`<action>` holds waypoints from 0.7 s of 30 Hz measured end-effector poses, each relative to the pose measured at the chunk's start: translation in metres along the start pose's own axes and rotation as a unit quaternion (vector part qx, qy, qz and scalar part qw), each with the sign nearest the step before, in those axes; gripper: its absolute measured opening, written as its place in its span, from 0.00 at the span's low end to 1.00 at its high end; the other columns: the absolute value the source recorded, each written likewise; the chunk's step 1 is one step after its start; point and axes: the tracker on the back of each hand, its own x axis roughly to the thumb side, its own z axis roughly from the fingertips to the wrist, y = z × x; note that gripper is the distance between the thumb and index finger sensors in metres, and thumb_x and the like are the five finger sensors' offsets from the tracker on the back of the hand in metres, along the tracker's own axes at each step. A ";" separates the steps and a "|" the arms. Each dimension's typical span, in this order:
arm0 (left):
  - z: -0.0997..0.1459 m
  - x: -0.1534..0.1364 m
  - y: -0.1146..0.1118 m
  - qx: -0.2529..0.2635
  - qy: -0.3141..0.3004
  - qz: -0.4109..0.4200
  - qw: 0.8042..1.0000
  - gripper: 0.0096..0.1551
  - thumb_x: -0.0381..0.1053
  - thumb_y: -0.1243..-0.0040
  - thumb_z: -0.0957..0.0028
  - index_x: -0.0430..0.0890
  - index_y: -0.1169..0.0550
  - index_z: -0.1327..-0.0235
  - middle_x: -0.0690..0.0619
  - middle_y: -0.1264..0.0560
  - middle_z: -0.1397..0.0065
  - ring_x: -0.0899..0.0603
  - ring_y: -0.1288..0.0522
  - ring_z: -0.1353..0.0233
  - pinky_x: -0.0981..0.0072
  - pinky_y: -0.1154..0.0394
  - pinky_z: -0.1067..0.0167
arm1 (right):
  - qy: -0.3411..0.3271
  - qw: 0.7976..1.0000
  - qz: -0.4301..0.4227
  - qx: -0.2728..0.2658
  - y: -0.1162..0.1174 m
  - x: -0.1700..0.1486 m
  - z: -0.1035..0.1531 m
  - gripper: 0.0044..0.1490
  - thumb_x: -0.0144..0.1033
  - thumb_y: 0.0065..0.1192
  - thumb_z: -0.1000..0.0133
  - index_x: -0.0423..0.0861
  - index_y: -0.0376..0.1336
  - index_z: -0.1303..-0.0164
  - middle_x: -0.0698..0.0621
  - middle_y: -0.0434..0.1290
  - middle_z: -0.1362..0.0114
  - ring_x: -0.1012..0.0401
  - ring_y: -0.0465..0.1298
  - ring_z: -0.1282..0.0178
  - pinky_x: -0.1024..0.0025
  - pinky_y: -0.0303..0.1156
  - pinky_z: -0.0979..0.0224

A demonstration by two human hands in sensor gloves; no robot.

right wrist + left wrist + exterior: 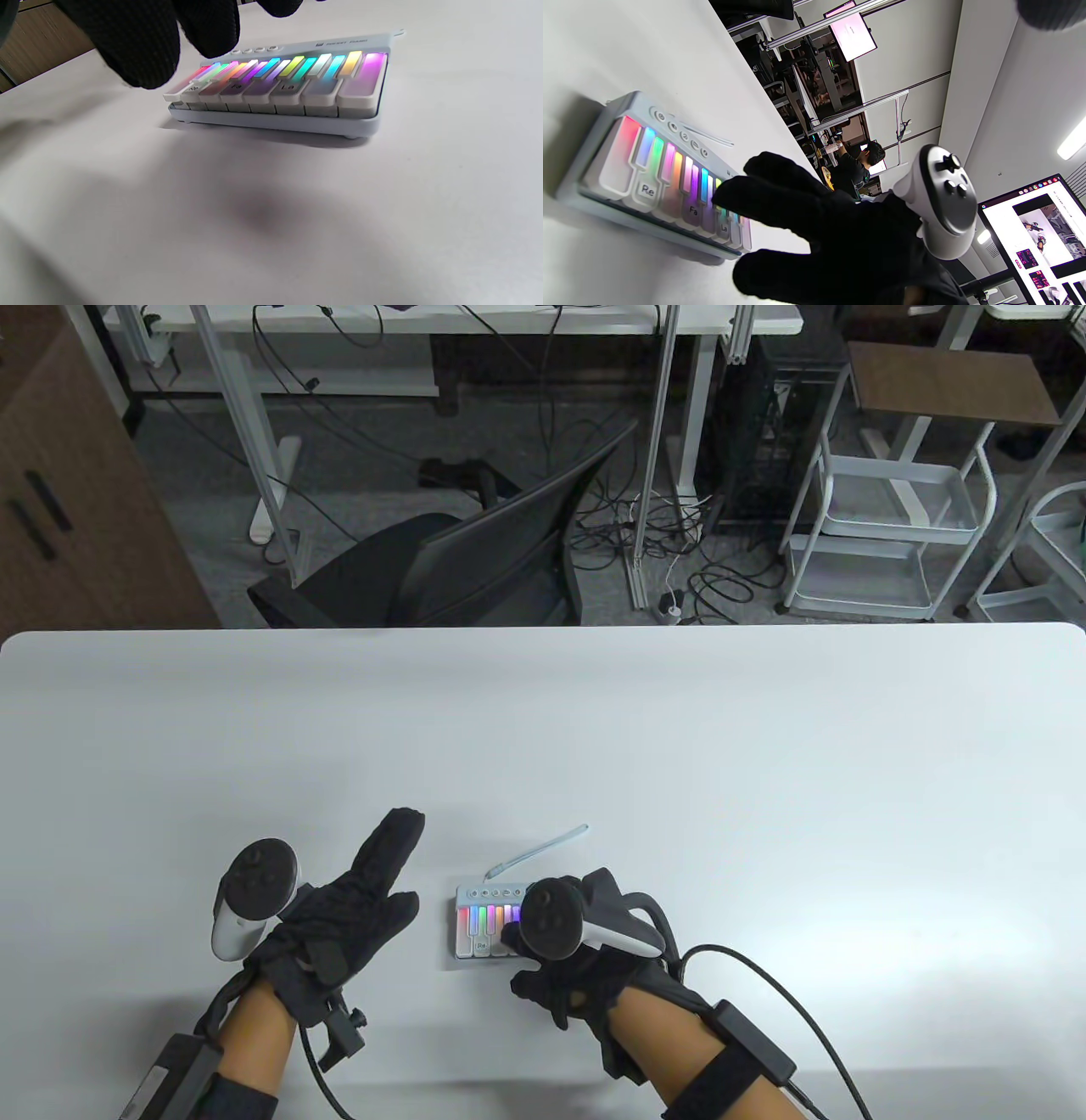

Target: Press Re-Fa-La on toy piano

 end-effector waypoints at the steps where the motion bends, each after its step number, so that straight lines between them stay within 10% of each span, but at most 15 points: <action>1: 0.000 0.000 0.000 0.000 0.000 0.000 1.000 0.56 0.82 0.50 0.48 0.59 0.57 0.17 0.50 0.68 0.15 0.33 0.72 0.16 0.26 0.69 0.35 | -0.001 1.000 0.001 -0.003 -0.002 0.000 0.001 0.40 0.54 0.74 0.46 0.56 0.60 0.25 0.46 0.47 0.15 0.39 0.45 0.14 0.31 0.36 0.25; 21: 0.000 0.000 0.000 0.000 -0.003 0.000 1.000 0.56 0.82 0.50 0.48 0.60 0.57 0.17 0.50 0.68 0.15 0.33 0.72 0.16 0.26 0.69 0.35 | 0.015 0.999 -0.017 -0.039 -0.018 -0.020 0.019 0.41 0.54 0.74 0.46 0.55 0.60 0.24 0.46 0.47 0.15 0.39 0.46 0.14 0.31 0.36 0.25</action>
